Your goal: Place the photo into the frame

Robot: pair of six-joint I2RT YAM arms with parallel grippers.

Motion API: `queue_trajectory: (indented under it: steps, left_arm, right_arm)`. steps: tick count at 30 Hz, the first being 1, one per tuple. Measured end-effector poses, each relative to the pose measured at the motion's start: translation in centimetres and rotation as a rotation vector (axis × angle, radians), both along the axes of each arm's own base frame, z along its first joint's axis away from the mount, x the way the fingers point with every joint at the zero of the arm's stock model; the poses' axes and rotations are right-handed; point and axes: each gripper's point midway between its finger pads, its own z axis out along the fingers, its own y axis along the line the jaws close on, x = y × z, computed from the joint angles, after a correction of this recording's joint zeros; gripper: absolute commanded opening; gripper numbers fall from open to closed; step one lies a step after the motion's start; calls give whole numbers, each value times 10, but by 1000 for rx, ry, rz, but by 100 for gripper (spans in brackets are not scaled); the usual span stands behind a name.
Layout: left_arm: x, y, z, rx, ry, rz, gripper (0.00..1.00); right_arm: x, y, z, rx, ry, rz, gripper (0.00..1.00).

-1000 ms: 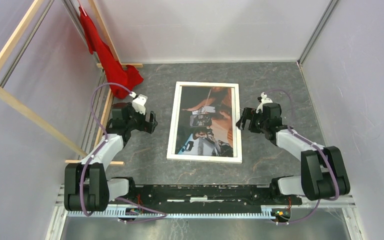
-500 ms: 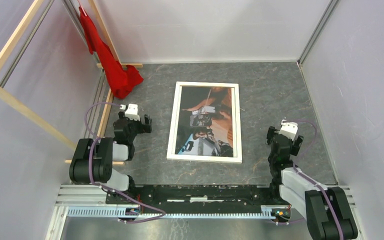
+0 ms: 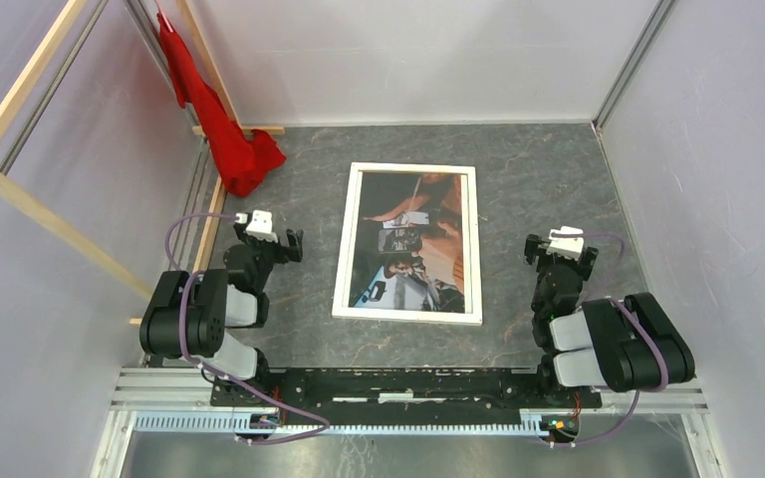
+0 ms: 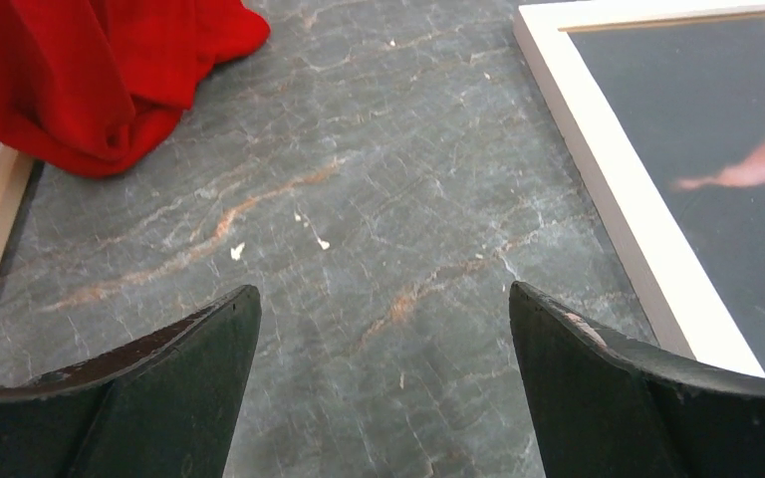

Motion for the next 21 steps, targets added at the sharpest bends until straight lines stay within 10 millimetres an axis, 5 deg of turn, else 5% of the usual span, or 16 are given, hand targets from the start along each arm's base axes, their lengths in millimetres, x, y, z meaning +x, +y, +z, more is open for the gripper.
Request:
queue_trajectory:
  steps: [21]
  left_arm:
    - [8,0,5,-1,-5,0,100]
  right_arm:
    - [10,17,3,-52,2,119,98]
